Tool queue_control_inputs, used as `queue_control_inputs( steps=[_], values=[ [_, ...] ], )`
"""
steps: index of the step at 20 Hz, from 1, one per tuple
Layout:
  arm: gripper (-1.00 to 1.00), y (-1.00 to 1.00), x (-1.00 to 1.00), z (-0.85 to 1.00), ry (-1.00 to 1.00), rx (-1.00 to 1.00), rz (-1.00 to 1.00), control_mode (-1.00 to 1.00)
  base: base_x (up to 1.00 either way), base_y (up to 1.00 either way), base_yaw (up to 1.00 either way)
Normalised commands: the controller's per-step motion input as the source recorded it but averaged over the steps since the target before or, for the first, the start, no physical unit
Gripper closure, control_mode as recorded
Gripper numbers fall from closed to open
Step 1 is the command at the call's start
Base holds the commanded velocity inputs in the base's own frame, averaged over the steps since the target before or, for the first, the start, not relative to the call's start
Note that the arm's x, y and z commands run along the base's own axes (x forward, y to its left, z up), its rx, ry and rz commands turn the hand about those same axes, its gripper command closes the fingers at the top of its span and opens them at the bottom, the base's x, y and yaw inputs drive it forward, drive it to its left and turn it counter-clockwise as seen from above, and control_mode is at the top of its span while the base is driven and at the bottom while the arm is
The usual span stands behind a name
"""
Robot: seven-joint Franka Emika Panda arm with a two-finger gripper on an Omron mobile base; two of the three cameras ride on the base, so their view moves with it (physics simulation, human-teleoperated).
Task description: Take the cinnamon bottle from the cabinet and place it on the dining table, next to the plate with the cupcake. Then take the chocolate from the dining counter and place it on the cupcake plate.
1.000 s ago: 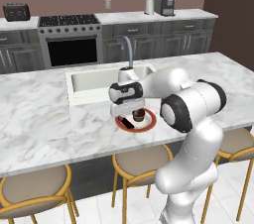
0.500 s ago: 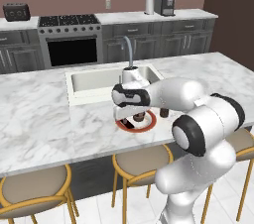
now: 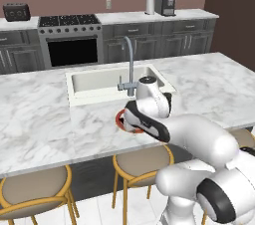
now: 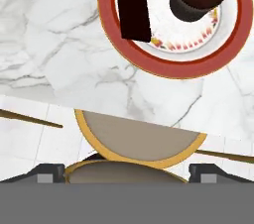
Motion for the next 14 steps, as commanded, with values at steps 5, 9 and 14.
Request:
queue_control_inputs(
  steps=[5,9,14],
  values=[
    [-1.0,-0.23,-0.65,0.25,0.0,0.11,-0.01,-1.0,0.0,0.0,0.0],
    [-1.0,-0.24,-0.78,0.15,-0.09,0.07,0.0,-1.0,0.0,0.0,0.0],
    [-1.0,-0.19,-0.75,0.1,-0.15,0.01,-0.08,-1.0,0.0,0.0,0.0]
  ],
)
